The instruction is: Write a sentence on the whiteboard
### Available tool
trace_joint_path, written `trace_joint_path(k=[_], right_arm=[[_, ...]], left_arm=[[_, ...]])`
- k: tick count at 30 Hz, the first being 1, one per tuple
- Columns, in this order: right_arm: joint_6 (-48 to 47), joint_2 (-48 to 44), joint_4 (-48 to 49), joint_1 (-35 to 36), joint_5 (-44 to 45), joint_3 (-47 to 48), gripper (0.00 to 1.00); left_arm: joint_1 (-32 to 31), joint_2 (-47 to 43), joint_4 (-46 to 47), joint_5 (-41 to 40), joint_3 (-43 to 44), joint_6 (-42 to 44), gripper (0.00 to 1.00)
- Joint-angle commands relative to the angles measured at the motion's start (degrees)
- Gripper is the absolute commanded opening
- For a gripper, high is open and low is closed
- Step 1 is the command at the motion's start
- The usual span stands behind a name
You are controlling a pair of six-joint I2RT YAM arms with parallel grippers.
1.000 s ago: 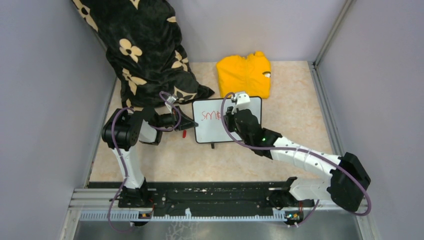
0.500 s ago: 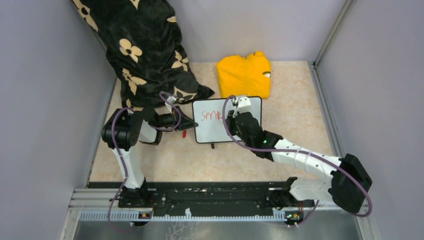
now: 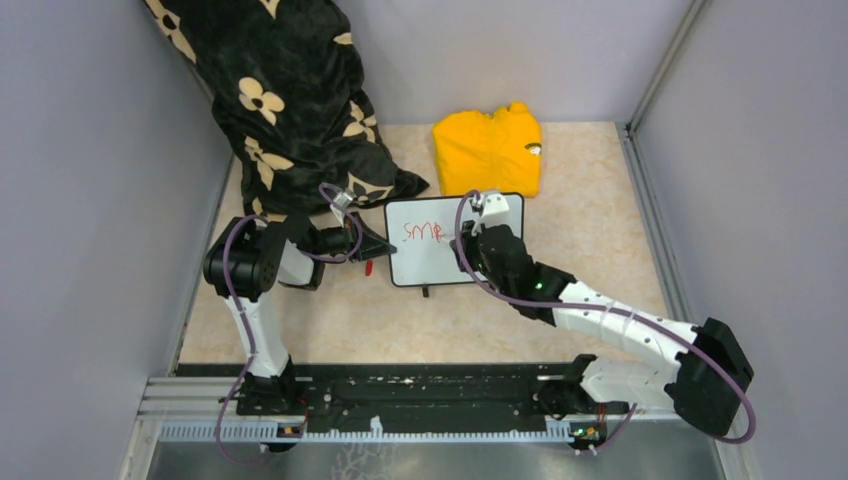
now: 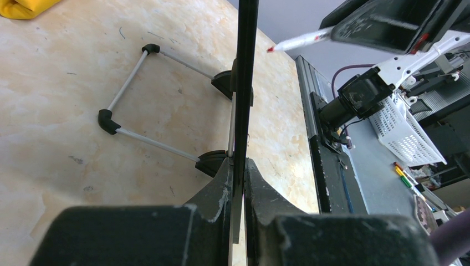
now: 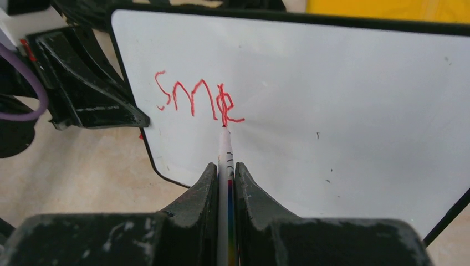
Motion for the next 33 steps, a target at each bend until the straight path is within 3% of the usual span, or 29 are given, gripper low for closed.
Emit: trace_joint_path(k=[1,33], right_arm=[[-0.49,-3.59,1.76,-0.60,1.78,5.31,0.00],[-1.86,2.63,5.79,-4.26,2.23,7.81,0.00]], left_arm=[[-0.70,-0.93,9.54,1.13,0.34,0.92,0.00],[-0.76,-0.82,8.71,1.14,0.45,1.22,0.00]])
